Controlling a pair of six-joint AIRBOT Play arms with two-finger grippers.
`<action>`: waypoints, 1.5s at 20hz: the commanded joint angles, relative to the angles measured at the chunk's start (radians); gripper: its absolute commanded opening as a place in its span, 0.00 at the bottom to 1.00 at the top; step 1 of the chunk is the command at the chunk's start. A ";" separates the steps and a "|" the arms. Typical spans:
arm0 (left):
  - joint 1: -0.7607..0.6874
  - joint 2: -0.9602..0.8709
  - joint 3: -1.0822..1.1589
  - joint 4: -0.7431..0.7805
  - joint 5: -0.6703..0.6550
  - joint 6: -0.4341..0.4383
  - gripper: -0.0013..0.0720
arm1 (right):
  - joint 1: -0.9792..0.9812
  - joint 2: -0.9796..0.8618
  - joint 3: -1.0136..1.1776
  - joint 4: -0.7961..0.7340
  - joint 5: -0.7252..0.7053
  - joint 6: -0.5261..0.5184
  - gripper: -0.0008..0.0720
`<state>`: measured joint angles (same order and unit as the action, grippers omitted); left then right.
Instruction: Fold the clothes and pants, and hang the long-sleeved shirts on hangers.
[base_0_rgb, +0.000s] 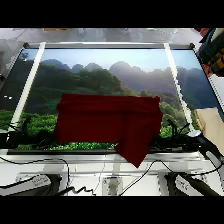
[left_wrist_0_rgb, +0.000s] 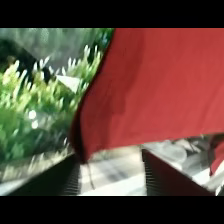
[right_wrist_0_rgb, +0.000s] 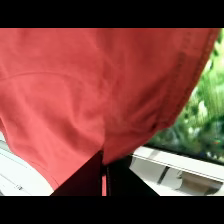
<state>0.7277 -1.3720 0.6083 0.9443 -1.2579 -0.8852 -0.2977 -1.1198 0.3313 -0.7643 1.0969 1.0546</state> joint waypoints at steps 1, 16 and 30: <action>0.001 -0.004 -0.032 -0.101 0.104 0.071 0.23 | 0.000 0.000 0.001 0.009 0.003 -0.024 0.03; -0.254 0.177 0.099 -0.663 0.411 0.281 0.04 | 0.172 0.240 0.241 0.400 -0.513 0.092 0.02; -0.564 -0.228 0.483 -0.573 0.821 0.219 0.91 | 0.306 -0.375 0.618 0.387 -0.890 0.107 0.88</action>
<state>0.1768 -1.5200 1.0111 0.2481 -0.3595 -0.6659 0.0040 -1.4189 0.9005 -0.3721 0.2211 1.1599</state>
